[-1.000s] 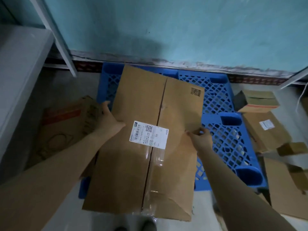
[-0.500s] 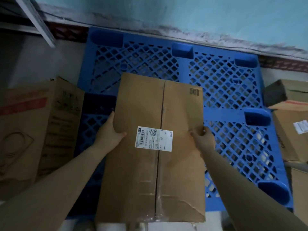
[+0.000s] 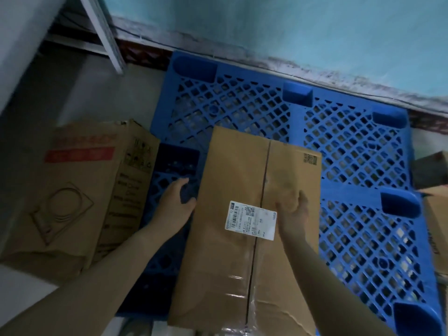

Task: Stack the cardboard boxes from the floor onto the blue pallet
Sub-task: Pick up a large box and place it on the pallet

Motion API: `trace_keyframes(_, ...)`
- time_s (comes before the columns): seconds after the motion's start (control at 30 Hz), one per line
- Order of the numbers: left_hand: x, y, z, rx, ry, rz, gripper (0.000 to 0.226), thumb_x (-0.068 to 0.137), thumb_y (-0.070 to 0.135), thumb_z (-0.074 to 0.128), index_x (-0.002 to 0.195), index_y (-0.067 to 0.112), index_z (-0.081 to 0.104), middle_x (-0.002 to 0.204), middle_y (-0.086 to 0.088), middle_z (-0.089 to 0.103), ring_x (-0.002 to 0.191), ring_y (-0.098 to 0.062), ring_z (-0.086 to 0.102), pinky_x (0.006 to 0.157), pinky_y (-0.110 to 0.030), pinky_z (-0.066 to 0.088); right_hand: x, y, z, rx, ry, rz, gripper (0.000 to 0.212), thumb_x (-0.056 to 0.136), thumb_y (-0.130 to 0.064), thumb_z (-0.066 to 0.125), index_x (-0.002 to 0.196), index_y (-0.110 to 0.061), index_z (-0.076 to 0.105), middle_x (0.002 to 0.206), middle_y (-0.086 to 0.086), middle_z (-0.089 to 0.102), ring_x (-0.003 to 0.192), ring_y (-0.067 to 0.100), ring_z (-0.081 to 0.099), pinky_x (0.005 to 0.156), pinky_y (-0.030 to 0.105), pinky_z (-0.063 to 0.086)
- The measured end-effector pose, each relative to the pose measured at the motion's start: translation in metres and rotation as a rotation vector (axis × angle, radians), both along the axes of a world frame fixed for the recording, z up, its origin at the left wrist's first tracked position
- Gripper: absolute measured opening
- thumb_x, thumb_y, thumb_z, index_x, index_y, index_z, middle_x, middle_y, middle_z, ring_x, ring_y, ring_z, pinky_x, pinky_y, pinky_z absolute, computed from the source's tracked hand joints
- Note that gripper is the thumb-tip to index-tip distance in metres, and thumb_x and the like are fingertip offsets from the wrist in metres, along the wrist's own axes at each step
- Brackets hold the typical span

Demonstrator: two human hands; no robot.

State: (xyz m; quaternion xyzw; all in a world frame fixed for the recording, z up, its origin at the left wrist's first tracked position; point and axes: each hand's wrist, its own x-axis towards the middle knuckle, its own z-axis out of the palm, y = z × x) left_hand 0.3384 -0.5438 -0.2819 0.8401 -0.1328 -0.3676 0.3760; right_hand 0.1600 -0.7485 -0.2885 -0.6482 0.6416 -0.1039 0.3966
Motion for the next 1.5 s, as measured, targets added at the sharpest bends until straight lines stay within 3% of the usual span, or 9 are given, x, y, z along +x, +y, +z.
trace_keyframes(0.17,0.063,0.065,0.039,-0.009,-0.04,0.035,0.03,0.097,0.015,0.049,0.126,0.021,0.055,0.144,0.004,0.038,0.133,-0.01,0.035,0.101,-0.017,0.028,0.087,0.09,0.041,0.109,-0.299,0.188,0.046,0.092,-0.023,0.063,0.136,-0.018,0.05,0.135,0.002,0.054,0.116,0.016,0.053,0.092,0.028,0.042)
trace_keyframes(0.3,0.099,0.134,0.052,0.003,-0.005,0.115,0.037,0.097,0.019,0.049,0.134,0.019,0.051,0.133,-0.004,0.054,0.118,-0.018,0.054,0.101,-0.039,0.046,0.147,0.17,0.051,0.24,-0.291,0.392,0.041,0.09,-0.042,0.063,0.128,-0.03,0.052,0.115,-0.016,0.057,0.112,0.01,0.057,0.084,0.018,0.044)
trace_keyframes(0.4,0.118,0.181,0.041,0.074,0.007,0.225,0.031,0.095,0.017,0.046,0.122,0.012,0.06,0.112,-0.013,0.064,0.085,-0.017,0.063,0.074,-0.033,0.054,0.182,0.221,0.035,0.503,-0.224,0.386,0.077,0.081,-0.054,0.069,0.145,-0.027,0.033,0.137,-0.009,0.046,0.127,0.017,0.048,0.086,0.022,0.039)
trace_keyframes(0.57,0.125,0.241,0.011,0.15,-0.01,0.17,0.04,0.096,0.017,0.042,0.135,0.019,0.051,0.139,0.0,0.046,0.122,-0.01,0.041,0.105,-0.025,0.028,0.197,0.283,-0.011,0.845,-0.139,0.287,0.149,0.045,-0.065,0.085,0.153,-0.035,-0.012,0.158,0.006,0.028,0.139,0.03,0.036,0.107,0.043,0.038)
trace_keyframes(0.7,0.113,0.265,-0.018,0.138,0.152,0.195,0.045,0.096,0.028,0.042,0.141,0.029,0.042,0.138,0.007,0.046,0.115,-0.009,0.048,0.097,-0.029,0.04,0.199,0.312,-0.037,0.904,-0.09,0.314,0.165,0.028,-0.072,0.086,0.147,-0.042,-0.025,0.163,0.007,0.013,0.146,0.03,0.023,0.114,0.056,0.027)
trace_keyframes(0.97,0.096,0.275,-0.059,0.051,0.22,0.085,0.044,0.094,0.037,0.043,0.138,0.043,0.043,0.152,0.018,0.03,0.133,-0.002,0.029,0.113,-0.037,0.027,0.19,0.317,-0.079,0.965,-0.125,0.334,0.153,0.047,-0.068,0.084,0.147,-0.036,-0.026,0.159,0.006,0.027,0.141,0.026,0.034,0.115,0.049,0.028)
trace_keyframes(1.13,0.087,0.272,-0.07,0.124,0.221,-0.061,0.046,0.094,0.042,0.043,0.141,0.044,0.038,0.156,0.019,0.018,0.14,-0.008,0.021,0.106,-0.034,0.025,0.185,0.326,-0.09,0.948,-0.215,0.3,0.135,0.058,-0.059,0.085,0.15,-0.043,-0.011,0.151,-0.001,0.038,0.12,0.015,0.047,0.089,0.032,0.042)
trace_keyframes(1.3,0.084,0.264,-0.055,0.097,0.109,0.004,0.049,0.1,0.035,0.039,0.147,0.043,0.027,0.158,0.016,0.013,0.145,-0.014,0.016,0.117,-0.041,0.021,0.207,0.326,-0.061,0.744,-0.121,0.275,0.117,0.05,-0.062,0.077,0.147,-0.053,0.01,0.151,0.007,0.028,0.129,0.032,0.042,0.104,0.053,0.042)
trace_keyframes(1.5,0.087,0.241,-0.008,0.089,0.111,0.088,0.071,0.089,0.066,0.04,0.148,0.05,0.004,0.161,0.01,0.004,0.146,-0.018,0.01,0.117,-0.04,0.015,0.209,0.28,0.019,0.481,0.014,0.362,0.097,0.047,-0.075,0.063,0.134,-0.061,0.023,0.139,0.007,0.03,0.125,0.034,0.038,0.104,0.055,0.038)
